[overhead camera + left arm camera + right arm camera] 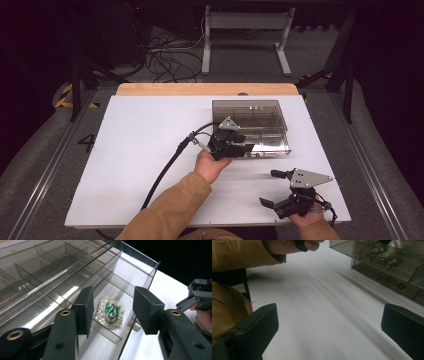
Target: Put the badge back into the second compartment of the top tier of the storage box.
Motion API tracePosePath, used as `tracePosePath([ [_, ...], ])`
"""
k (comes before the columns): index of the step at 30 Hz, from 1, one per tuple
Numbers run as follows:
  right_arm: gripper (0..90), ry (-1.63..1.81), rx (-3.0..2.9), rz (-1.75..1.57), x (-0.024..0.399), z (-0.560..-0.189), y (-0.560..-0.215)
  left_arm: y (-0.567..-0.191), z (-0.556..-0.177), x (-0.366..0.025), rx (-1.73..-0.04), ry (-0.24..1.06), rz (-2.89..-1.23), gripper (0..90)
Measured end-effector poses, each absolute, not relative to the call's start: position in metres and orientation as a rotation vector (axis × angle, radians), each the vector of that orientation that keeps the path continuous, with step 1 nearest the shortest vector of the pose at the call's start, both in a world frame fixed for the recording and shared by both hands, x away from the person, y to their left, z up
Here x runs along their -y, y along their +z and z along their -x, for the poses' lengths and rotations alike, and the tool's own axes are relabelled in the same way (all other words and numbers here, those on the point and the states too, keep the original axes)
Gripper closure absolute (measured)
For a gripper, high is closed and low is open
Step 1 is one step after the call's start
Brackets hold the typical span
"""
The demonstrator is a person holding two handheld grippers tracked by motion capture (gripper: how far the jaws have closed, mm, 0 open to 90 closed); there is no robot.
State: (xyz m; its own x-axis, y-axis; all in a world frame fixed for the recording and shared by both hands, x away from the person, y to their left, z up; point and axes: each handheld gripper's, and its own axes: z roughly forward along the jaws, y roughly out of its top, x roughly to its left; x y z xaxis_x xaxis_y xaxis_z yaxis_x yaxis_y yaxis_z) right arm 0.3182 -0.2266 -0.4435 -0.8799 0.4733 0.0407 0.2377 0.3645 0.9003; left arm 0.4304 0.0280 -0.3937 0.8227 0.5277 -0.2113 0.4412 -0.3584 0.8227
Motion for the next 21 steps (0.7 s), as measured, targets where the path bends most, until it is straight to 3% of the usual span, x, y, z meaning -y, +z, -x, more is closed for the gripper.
tracePosePath([
  [7, 1.8, 1.528, -2.396, -0.639, 0.228, -0.317, -0.443, -0.391, -0.428, -0.030, -0.703, 0.131, -2.009, 47.6],
  [14, 1.8, 1.527, -2.398, -0.634, 0.226, -0.319, -0.443, -0.376, -0.411, -0.041, -0.628, 0.246, -2.027, 35.1],
  [21, 1.8, 1.525, -2.399, -0.637, 0.225, -0.319, -0.443, -0.363, -0.398, -0.060, -0.601, 0.262, -1.979, 31.1],
])
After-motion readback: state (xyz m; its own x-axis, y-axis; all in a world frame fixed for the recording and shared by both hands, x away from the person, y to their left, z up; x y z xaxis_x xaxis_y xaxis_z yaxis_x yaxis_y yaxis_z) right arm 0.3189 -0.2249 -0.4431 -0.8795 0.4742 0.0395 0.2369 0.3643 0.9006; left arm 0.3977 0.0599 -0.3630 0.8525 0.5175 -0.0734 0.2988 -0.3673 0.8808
